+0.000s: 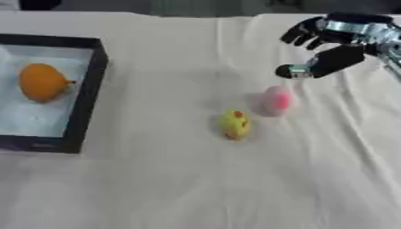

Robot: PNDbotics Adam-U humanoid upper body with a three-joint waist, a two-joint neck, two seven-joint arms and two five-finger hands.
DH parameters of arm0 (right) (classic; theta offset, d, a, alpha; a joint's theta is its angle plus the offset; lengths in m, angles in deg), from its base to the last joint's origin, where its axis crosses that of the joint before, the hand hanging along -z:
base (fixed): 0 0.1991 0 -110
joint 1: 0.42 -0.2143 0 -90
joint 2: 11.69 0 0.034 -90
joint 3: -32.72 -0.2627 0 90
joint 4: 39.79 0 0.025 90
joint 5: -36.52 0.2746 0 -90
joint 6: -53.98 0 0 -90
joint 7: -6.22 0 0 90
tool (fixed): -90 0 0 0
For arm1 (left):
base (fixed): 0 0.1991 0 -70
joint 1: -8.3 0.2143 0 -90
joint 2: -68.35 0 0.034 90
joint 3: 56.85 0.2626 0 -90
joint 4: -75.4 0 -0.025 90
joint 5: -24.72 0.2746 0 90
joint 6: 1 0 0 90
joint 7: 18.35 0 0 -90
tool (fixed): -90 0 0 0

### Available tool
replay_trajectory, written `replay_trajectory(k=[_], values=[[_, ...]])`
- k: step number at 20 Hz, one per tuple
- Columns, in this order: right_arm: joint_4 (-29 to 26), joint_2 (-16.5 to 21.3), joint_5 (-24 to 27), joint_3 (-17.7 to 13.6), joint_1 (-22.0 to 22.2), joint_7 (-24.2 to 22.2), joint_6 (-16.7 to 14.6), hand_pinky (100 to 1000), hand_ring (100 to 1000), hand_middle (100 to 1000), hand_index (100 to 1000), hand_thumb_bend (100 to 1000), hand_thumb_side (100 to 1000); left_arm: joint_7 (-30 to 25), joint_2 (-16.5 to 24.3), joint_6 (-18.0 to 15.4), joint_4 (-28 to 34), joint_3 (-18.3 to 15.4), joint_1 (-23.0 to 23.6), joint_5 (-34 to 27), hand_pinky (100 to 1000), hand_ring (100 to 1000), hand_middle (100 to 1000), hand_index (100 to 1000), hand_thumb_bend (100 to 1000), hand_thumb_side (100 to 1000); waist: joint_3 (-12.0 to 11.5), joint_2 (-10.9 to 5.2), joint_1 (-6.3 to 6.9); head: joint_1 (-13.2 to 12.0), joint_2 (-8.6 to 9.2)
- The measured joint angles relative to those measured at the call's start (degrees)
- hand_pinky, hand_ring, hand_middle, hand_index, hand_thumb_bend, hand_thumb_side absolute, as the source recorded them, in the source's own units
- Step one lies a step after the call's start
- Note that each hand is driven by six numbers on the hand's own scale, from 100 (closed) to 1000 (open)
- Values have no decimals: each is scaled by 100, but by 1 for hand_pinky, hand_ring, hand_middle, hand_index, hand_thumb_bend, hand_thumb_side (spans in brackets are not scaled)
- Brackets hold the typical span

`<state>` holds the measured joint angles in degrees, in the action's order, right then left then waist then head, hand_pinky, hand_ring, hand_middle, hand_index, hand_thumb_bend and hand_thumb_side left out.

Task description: Pick up the objects with one hand, pass them to the other hand, and then place them into the box on the other side of the table.

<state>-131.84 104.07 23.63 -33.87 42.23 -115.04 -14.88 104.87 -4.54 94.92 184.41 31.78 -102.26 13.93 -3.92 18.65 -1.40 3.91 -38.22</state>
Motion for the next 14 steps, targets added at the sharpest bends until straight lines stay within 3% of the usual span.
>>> replay_trajectory(k=[14], values=[[749, -316, -402, 313, 48, -146, -223, 861, 889, 818, 855, 508, 283, -10, -85, -11, 34, 4, -5, -3, 644, 734, 682, 810, 641, 378, -6, 0, 0, 178, 2]])
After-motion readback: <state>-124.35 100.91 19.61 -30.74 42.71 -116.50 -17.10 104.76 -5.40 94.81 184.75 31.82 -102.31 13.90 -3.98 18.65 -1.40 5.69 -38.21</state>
